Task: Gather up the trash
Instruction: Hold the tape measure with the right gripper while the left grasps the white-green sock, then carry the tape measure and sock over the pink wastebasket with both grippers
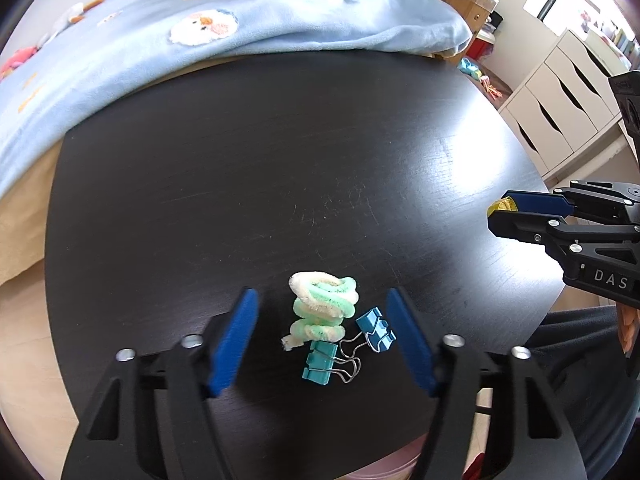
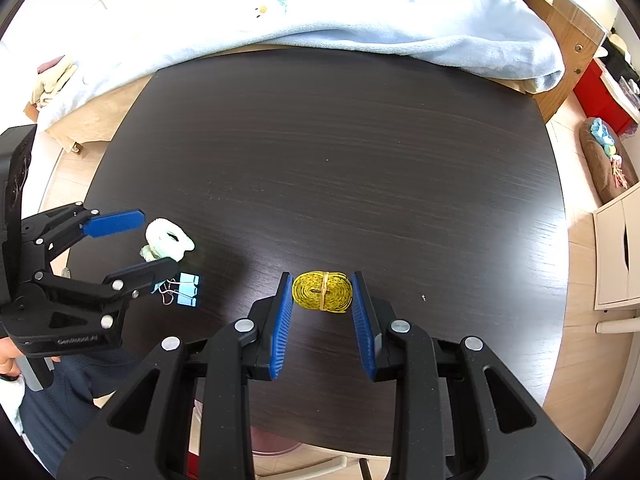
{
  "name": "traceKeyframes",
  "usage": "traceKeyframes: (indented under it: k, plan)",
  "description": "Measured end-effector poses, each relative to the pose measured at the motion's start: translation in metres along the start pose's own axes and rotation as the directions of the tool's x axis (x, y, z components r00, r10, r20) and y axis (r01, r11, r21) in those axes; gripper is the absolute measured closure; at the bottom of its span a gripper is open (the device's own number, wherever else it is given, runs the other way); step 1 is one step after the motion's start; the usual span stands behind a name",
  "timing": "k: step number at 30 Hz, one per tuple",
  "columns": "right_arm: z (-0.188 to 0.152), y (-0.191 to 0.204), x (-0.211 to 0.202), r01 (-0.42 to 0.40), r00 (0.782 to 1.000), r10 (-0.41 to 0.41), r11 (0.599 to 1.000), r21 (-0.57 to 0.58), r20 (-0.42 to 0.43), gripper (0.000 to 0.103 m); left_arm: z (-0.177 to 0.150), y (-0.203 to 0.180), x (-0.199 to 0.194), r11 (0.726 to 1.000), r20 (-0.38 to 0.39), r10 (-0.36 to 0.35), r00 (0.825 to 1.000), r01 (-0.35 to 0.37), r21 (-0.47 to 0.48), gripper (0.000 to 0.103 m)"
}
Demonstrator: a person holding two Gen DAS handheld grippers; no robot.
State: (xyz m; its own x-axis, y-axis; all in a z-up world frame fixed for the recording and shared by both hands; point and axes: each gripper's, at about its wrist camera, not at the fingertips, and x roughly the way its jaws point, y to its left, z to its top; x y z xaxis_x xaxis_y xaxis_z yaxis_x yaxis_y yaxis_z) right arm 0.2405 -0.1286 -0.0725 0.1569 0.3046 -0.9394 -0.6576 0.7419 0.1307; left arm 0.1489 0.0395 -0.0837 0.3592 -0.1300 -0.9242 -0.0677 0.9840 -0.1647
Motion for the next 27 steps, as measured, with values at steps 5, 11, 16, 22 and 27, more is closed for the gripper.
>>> traceKeyframes:
  k: [5, 11, 16, 22, 27]
  plan:
    - [0.000, 0.002, 0.002, -0.005, 1.000, 0.005, 1.000, -0.002, 0.000, 0.074, -0.002, 0.003, 0.002, 1.000, -0.011, 0.014, 1.000, -0.014, 0.001, 0.059]
    - [0.000, 0.003, 0.004, -0.009, 1.000, 0.009, 1.000, -0.005, -0.001, 0.074, -0.005, 0.007, 0.002, 1.000, -0.018, 0.018, 1.000, -0.018, 0.001, 0.076]
    - [0.000, 0.005, 0.006, -0.013, 1.000, 0.013, 1.000, -0.008, 0.000, 0.074, -0.007, 0.011, -0.004, 1.000, 0.005, 0.030, 1.000, -0.030, -0.002, 0.078]
    - [-0.005, 0.008, -0.001, -0.017, 0.999, 0.018, 1.000, -0.019, 0.027, 0.074, -0.016, 0.010, -0.023, 0.999, 0.080, 0.052, 0.995, -0.052, -0.004, 0.078]
    - [-0.017, 0.015, -0.017, -0.022, 0.997, 0.025, 0.999, -0.044, 0.068, 0.074, -0.026, 0.004, -0.045, 0.997, 0.138, 0.072, 0.988, -0.074, 0.007, 0.078]
